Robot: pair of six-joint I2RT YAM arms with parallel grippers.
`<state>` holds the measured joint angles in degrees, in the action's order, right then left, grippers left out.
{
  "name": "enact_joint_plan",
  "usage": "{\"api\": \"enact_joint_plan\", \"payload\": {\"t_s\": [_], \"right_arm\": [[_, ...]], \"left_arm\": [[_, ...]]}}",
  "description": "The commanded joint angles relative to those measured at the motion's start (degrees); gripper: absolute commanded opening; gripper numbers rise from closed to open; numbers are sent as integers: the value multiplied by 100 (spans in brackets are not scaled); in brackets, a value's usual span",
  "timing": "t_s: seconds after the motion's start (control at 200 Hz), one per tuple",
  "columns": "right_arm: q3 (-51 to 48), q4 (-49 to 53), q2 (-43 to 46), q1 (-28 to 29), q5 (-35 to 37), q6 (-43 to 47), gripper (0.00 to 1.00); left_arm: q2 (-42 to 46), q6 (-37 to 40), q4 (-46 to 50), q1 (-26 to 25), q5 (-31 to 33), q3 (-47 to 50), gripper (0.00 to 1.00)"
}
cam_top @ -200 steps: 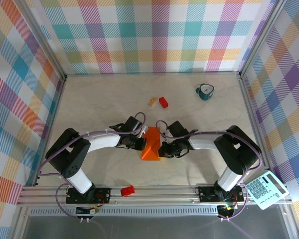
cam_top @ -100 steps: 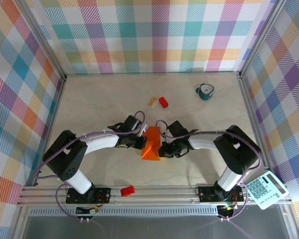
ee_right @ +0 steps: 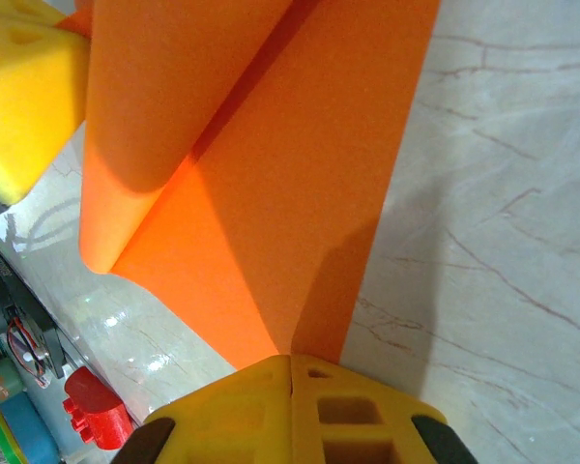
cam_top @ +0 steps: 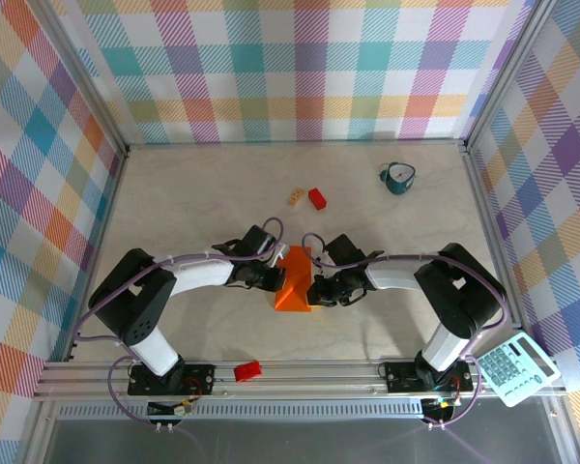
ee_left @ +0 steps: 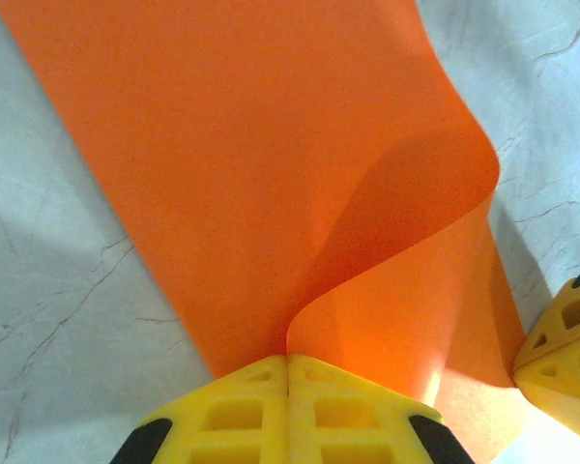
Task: Fold a paper plane with a square sheet of paper (fold left side to right side)
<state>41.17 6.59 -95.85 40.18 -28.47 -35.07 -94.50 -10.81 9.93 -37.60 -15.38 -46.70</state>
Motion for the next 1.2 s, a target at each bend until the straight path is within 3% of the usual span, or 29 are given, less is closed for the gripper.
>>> {"api": "enact_joint_plan", "payload": {"t_s": [0.0,0.325,0.68,0.91,1.195], "right_arm": [[-47,387,-228,33,413,107,0],[-4,362,-100,36,296,90,0],[48,-50,880,-75,-94,-129,0],[330,-945,388,-72,-317,-541,0],[679,-1207,-194,-75,-247,-606,0]], "left_arm": [[-92,114,-132,58,-2,64,0],[-203,132,-167,52,70,139,0],[-213,167,-115,52,96,195,0],[-201,167,-123,47,105,188,0],[-201,167,-132,43,105,212,0]]}}
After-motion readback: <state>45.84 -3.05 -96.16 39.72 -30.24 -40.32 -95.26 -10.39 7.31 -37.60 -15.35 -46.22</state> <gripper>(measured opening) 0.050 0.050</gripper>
